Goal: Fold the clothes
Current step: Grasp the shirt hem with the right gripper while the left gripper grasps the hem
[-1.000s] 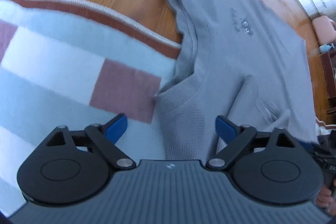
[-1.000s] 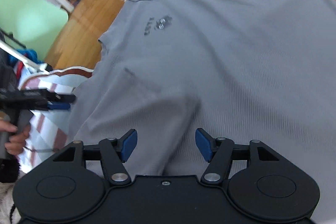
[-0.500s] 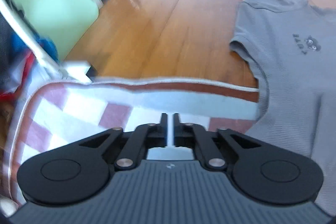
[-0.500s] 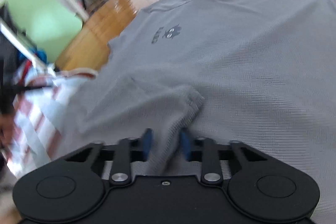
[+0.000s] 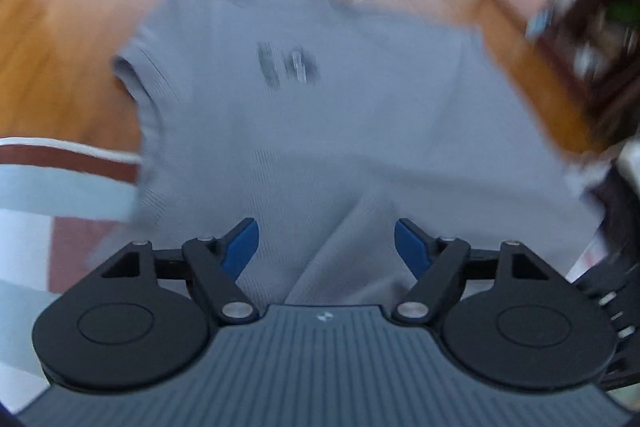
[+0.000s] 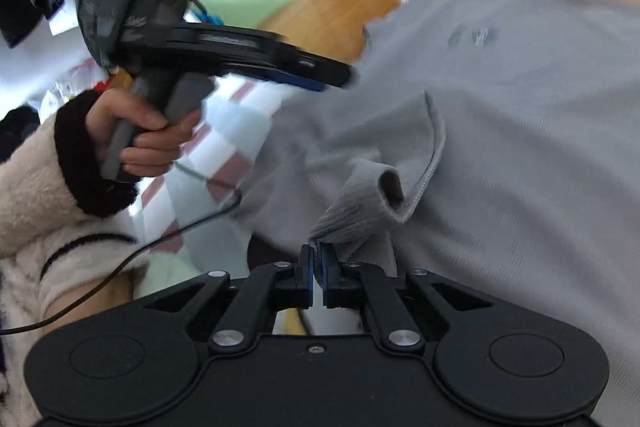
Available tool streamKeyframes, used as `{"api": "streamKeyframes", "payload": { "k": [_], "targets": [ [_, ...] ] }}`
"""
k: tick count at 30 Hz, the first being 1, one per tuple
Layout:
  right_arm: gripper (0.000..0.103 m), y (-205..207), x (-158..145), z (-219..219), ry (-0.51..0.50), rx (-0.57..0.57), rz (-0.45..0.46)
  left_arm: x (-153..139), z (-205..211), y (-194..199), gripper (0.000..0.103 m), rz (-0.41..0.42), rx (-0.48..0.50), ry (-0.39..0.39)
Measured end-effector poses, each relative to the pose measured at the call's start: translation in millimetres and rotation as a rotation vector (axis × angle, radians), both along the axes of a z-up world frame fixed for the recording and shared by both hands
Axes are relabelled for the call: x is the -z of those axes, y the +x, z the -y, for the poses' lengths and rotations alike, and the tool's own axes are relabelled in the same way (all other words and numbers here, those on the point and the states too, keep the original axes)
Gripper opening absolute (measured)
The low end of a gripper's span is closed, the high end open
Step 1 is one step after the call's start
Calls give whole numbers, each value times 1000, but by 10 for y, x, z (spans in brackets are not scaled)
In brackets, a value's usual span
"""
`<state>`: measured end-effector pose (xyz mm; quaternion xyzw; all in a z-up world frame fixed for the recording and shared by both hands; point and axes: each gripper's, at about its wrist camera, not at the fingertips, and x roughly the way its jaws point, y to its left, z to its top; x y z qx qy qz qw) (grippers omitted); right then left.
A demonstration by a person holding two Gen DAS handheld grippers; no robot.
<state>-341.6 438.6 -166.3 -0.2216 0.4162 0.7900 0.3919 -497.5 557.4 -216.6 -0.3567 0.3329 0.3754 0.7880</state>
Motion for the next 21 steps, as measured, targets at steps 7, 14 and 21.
{"api": "streamKeyframes", "payload": {
  "k": [7,14,21],
  "targets": [
    [8,75,73,-52,-47,62,79,201,119,251,82,-109,132,51],
    [69,414,109,-180,-110,265,-19,135,275,403,2,-121,174,158],
    [7,511,51,-307,-28,304,-55,-200,286,-79,5,-50,-119,198]
  ]
}}
